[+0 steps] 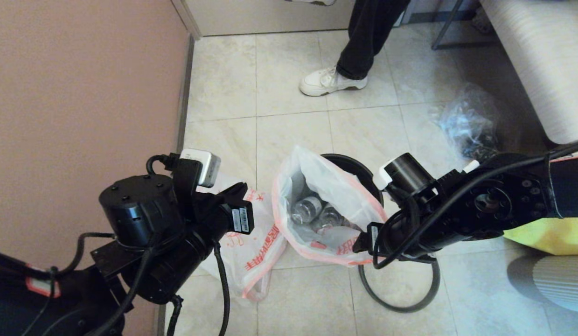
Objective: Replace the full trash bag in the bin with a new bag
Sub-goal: Place the trash bag on the floor
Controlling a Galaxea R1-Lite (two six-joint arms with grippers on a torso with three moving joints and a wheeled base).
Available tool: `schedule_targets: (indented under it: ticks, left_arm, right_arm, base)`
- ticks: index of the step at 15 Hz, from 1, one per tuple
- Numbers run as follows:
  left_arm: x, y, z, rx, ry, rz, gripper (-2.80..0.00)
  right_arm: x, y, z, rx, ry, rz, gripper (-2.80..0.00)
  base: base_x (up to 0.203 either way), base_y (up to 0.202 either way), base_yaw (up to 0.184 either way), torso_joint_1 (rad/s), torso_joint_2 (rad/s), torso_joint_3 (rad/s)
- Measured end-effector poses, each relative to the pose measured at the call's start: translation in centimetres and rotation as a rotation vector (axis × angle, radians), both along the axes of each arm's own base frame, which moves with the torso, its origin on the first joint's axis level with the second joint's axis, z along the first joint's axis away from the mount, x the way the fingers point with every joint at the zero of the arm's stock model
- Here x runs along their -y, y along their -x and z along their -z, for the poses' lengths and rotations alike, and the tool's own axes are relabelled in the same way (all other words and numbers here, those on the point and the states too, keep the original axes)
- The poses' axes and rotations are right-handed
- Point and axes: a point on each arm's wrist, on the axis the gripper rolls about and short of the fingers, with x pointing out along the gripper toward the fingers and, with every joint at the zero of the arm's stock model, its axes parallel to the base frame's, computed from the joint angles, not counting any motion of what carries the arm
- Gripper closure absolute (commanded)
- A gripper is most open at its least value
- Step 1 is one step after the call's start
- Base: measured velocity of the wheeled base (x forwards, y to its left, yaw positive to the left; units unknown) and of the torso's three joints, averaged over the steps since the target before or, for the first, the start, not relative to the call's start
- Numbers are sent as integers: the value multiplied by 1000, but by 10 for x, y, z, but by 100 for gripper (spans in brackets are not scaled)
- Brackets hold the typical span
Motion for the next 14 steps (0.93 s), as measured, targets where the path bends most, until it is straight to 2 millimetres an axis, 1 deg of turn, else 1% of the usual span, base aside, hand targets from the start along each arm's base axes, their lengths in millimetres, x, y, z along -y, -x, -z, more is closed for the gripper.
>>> schedule_targets:
  ticks: [3,4,7,9,11,14]
  left_arm:
    - [1,-3,-2,23,14,-3,0]
    - [2,-3,-2,23,14,-2,0]
    - [3,-5,-3,27,19,-3,0]
    - [3,-5,-2,24,18,-2,0]
    - [4,-6,-2,22,16,-2,0]
    - [4,-6,-1,21,16,-3,0]
  right_arm:
    - [-2,-14,5,1,2,21,-280]
    - [-3,-17,7,0,10,26,0]
    - [-6,-23,19,1,58,48,0]
    - [-9,-23,24,-10,70,40,0]
    - [-11,-22,25,-14,74,32,0]
    - [-11,-14,20,-26,87,14,0]
  base:
    - [0,0,0,0,0,0]
    - [0,0,0,0,0,0]
    - [0,0,0,0,0,0]
    - [0,0,0,0,0,0]
    - [0,0,0,0,0,0]
    - [0,0,0,0,0,0]
